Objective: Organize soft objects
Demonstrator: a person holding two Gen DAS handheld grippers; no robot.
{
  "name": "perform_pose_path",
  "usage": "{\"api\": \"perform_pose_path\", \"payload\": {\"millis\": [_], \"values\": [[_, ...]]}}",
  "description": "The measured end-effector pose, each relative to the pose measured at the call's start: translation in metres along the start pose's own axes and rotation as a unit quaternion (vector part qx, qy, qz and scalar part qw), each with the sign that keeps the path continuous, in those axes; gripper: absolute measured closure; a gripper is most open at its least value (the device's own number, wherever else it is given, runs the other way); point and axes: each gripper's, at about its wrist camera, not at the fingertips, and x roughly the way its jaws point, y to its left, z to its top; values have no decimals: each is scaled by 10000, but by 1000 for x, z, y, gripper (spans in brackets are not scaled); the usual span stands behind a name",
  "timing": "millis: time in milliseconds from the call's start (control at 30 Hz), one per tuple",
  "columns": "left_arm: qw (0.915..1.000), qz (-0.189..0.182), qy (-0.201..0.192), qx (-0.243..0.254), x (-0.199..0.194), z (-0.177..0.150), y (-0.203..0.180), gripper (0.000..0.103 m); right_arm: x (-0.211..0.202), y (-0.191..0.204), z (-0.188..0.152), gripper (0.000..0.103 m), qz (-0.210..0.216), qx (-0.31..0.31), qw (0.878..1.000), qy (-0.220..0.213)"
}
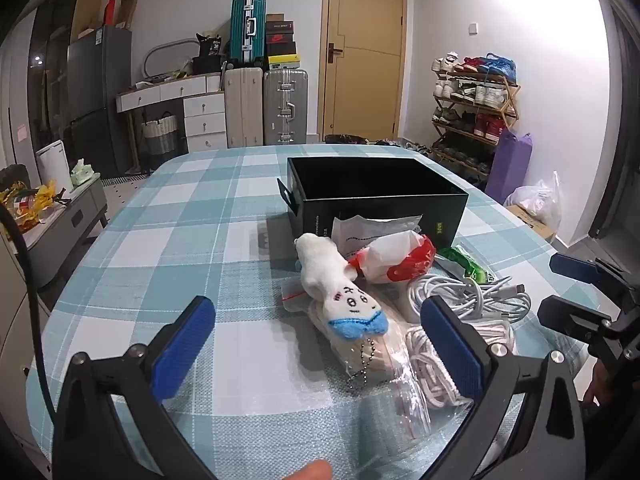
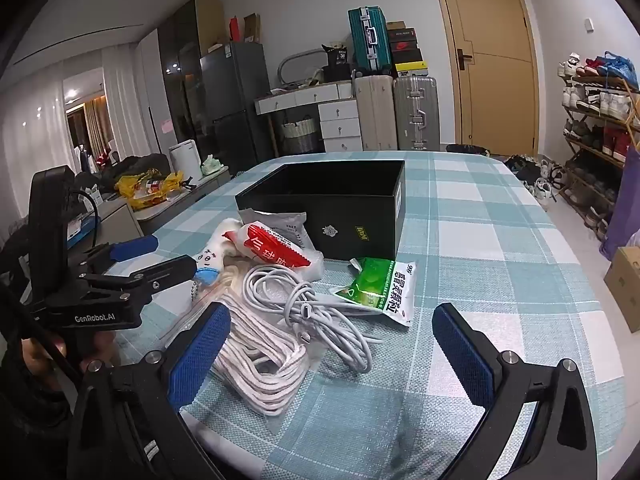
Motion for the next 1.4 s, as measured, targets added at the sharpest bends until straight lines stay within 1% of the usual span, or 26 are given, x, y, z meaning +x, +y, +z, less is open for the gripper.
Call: {"api": "perform_pose_path", "payload": {"millis": [533, 1400], "values": [[10000, 6, -76, 14, -6, 7, -5, 0, 1, -1, 0, 0, -18, 6, 10000, 21], [9999, 6, -97, 24, -2, 2, 0, 0, 3, -3, -1, 0, -3, 18, 10000, 30]]}}
